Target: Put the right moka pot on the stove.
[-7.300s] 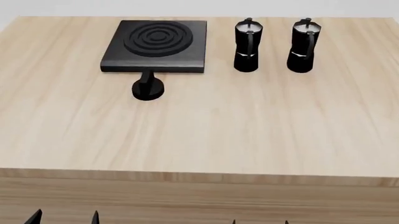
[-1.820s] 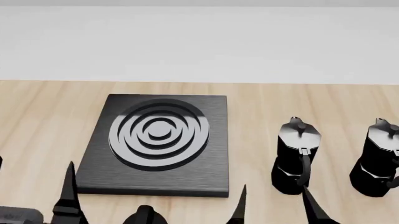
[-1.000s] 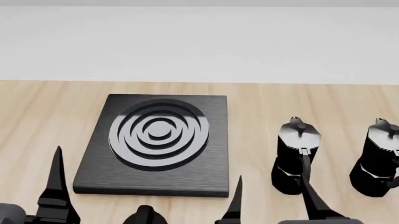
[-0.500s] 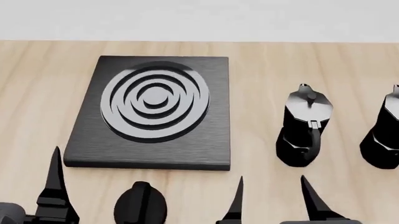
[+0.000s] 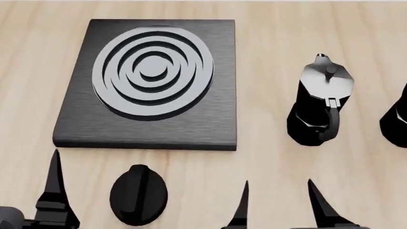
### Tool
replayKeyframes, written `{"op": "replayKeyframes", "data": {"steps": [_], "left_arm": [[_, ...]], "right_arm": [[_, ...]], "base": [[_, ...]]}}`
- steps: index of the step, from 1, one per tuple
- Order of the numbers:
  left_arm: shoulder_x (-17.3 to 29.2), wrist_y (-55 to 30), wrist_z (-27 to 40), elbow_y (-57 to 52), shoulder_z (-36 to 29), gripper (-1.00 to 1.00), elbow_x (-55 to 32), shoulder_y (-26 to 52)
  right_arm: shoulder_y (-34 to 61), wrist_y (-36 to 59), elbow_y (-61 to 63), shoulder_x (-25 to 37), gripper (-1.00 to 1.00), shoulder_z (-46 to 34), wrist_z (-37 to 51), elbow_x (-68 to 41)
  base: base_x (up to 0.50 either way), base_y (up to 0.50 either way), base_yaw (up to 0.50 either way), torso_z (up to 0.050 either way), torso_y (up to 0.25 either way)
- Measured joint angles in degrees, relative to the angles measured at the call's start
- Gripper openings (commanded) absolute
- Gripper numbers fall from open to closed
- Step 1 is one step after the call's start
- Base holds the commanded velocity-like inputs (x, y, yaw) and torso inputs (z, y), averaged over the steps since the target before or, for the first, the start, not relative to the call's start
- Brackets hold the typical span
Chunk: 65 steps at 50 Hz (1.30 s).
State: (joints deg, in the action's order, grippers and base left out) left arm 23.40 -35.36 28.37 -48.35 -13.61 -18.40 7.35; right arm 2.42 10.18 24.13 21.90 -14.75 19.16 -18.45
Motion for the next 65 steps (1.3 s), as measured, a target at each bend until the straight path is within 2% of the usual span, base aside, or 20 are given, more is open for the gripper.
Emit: {"op": "replayKeyframes", "data": {"steps": [17, 34, 65], "left_arm": [[-0.1, 0.2, 0.6, 0.1, 0.4, 1.0, -0.5, -0.3], [0.0, -0.2, 1.2, 0.1, 0.7, 1.0, -1.1, -0.3], [0.3, -0.4, 2.2, -0.2, 1.1, 1.0, -1.8, -0.4]], "right_arm": [[-2.5, -4.1, 1.3, 2.1, 1.0, 1.7, -1.7, -1.1], [-4.8, -7.3, 2.0, 5.7, 1.0, 7.2, -2.8, -5.1], [-5.4, -12.9, -4.1, 10.4, 1.0, 15.6, -6.5, -9.4]], "base": [[0.0, 0.0, 0.0, 0.0, 0.0], [0.0, 0.0, 0.0, 0.0, 0.0], [0.0, 0.0, 0.0, 0.0, 0.0]]}}
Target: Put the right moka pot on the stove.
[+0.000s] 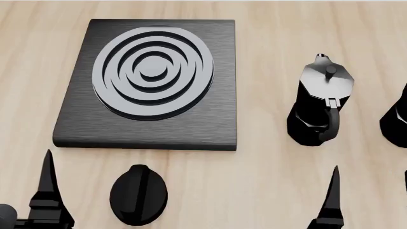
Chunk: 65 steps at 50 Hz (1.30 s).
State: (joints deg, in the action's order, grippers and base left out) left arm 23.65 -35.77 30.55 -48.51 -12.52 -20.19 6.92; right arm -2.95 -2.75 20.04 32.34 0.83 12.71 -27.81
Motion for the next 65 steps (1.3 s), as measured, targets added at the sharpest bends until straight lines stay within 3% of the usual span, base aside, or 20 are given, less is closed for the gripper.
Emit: {"op": "replayKeyframes", "data": {"steps": [26, 65], "left_arm": [[0.3, 0.0, 0.9, -0.1, 0.0, 1.0, -0.1, -0.1], [0.6, -0.2, 1.8, 0.0, -0.3, 1.0, -0.6, 0.3]], "right_arm": [[0.7, -0.9, -5.3, 3.5, 1.0, 5.4, -2.8, -4.8], [5.6, -5.2, -18.8, 6.0, 1.0, 8.0, -16.6, -12.3]], "base": [[0.0, 0.0, 0.0, 0.0, 0.0], [0.0, 0.0, 0.0, 0.0, 0.0]]}}
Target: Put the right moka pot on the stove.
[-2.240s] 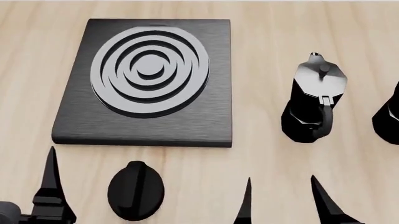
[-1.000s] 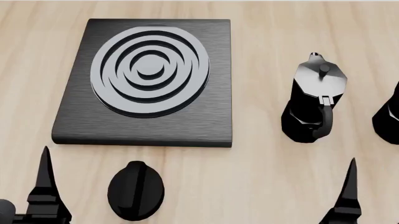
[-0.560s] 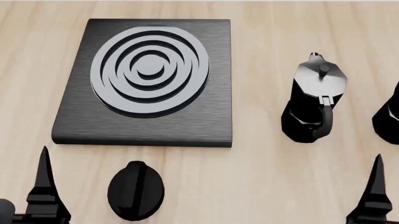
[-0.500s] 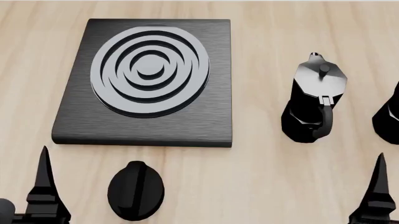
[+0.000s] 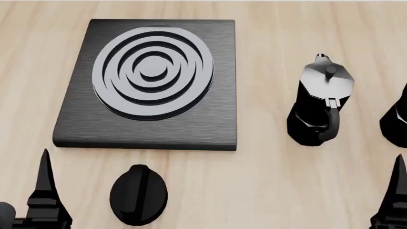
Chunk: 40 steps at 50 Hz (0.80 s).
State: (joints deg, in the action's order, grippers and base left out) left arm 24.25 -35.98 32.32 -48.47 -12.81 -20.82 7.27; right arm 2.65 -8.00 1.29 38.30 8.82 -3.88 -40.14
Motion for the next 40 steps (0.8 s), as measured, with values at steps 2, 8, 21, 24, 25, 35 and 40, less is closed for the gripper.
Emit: {"op": "replayKeyframes", "data": {"steps": [2, 8, 21, 24, 25, 35, 40], "left_arm": [[0.0, 0.0, 0.0, 0.0, 0.0, 1.0, 0.0, 0.0], [0.1, -0.1, 0.2, 0.1, -0.1, 1.0, -0.1, 0.1], [0.2, -0.3, 0.5, 0.2, -0.3, 1.0, -0.3, 0.3], [0.2, -0.4, 0.6, 0.2, -0.3, 1.0, -0.3, 0.4], [0.2, -0.4, 0.6, 0.2, -0.3, 1.0, -0.3, 0.4], [0.3, -0.7, 0.8, 0.3, -0.5, 1.0, -0.4, 0.5], [0.3, -0.8, 0.9, 0.3, -0.5, 1.0, -0.6, 0.6]], "right_arm": [[0.8, -0.1, -1.2, 0.0, 1.0, -0.1, -0.7, -0.2], [3.0, -0.1, -4.5, 0.2, 1.0, -0.2, -2.3, -0.6], [6.4, 1.0, -8.9, 1.4, 1.0, 0.0, -3.7, -1.4], [7.5, 1.4, -10.0, 1.7, 1.0, -0.1, -3.8, -1.5], [7.8, 1.6, -10.4, 1.8, 1.0, -0.1, -3.9, -1.5], [11.7, 2.2, -15.5, 2.1, 1.0, -0.9, -5.0, -0.7], [13.6, 2.3, -18.1, 2.0, 1.0, -1.5, -5.5, -0.1]], "base": [[0.0, 0.0, 0.0, 0.0, 0.0], [0.0, 0.0, 0.0, 0.0, 0.0], [0.0, 0.0, 0.0, 0.0, 0.0], [0.0, 0.0, 0.0, 0.0, 0.0], [0.0, 0.0, 0.0, 0.0, 0.0], [0.0, 0.0, 0.0, 0.0, 0.0], [0.0, 0.0, 0.0, 0.0, 0.0]]}}
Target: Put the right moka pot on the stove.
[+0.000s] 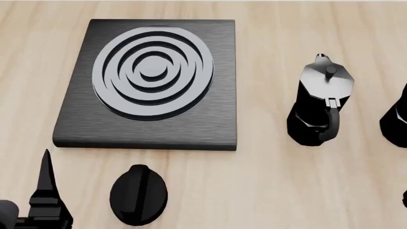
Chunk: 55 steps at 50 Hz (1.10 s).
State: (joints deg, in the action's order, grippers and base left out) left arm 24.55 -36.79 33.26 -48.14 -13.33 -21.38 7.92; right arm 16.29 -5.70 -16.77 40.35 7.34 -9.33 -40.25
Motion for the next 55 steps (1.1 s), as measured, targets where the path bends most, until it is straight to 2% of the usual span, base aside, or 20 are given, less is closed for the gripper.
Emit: {"op": "replayKeyframes", "data": {"steps": [28, 55], "left_arm": [[0.1, -0.1, 0.5, 0.4, -0.2, 1.0, -0.4, 0.4], [0.4, 0.0, 1.0, 0.5, -0.3, 1.0, -0.7, 0.6]], "right_arm": [[12.8, -0.4, -15.2, -1.8, 1.0, -5.2, -3.2, 5.7], [20.7, -3.9, -27.2, -4.2, 1.0, -8.1, -6.2, 9.8]], "base": [[0.0, 0.0, 0.0, 0.0, 0.0], [0.0, 0.0, 0.0, 0.0, 0.0]]}}
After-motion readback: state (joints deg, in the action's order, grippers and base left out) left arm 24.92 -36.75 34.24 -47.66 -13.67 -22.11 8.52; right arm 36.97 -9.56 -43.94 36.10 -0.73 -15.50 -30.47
